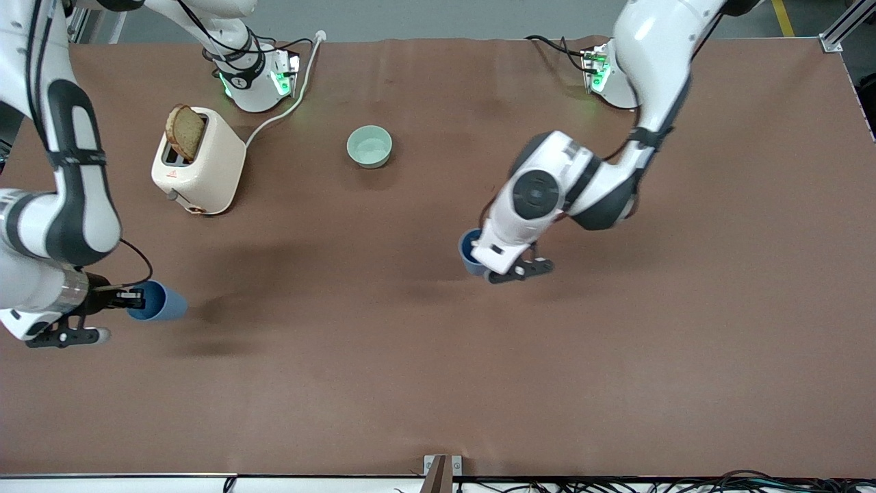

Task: Stack blue cups with both arms
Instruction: 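Carry the blue cup with the left gripper to the table center, then release the cup with the left gripper while the right gripper brings its cup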

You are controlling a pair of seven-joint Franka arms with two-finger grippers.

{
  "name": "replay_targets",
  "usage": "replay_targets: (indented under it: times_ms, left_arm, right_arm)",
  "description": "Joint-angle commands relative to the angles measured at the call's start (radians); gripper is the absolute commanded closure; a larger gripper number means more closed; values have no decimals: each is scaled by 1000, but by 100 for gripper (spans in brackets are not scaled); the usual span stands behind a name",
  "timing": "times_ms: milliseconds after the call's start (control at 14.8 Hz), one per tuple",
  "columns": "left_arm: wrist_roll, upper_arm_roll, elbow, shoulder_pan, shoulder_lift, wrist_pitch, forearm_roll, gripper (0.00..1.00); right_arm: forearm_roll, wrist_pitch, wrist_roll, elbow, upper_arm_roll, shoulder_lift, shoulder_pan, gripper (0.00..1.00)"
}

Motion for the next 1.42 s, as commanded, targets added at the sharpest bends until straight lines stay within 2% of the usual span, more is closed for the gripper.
replay_targets:
  times_ms: [0,68,136,203,271,339,542,678,814,881,1153,1356]
  left_arm:
    - [-85,6,19,-53,50,46,9,99]
    - [-90,7,19,-61,60,57,7,98]
    - [-90,6,19,-61,70,63,1,91]
    - [-90,6,19,-61,76,63,1,72]
    - [-91,6,20,-61,74,63,9,32]
    - [-90,7,25,-60,64,63,10,0]
    - [-82,33,81,-15,-25,6,13,0]
    - [-63,44,165,50,-89,-101,18,0]
    - [17,39,219,159,-172,-242,59,0]
    - [64,38,221,199,-218,-283,82,0]
    - [337,38,220,354,-372,-395,107,0]
    - [511,36,213,439,-461,-492,95,0]
  right_arm:
    - [63,-61,74,28,6,-50,25,100]
    - [63,-66,123,32,7,-72,52,100]
    - [63,-71,184,32,7,-92,92,99]
    - [61,-71,252,33,13,-99,130,99]
    - [60,-71,328,33,28,-107,166,99]
    - [58,-71,419,33,54,-116,192,99]
    - [54,-71,670,30,210,-136,209,99]
    - [37,-62,844,27,342,-135,221,99]
    - [-33,-57,977,24,418,-129,287,98]
    - [-66,-54,1022,25,429,-125,340,98]
    - [-83,29,1056,27,427,-43,506,98]
    - [-97,121,1079,28,427,17,546,98]
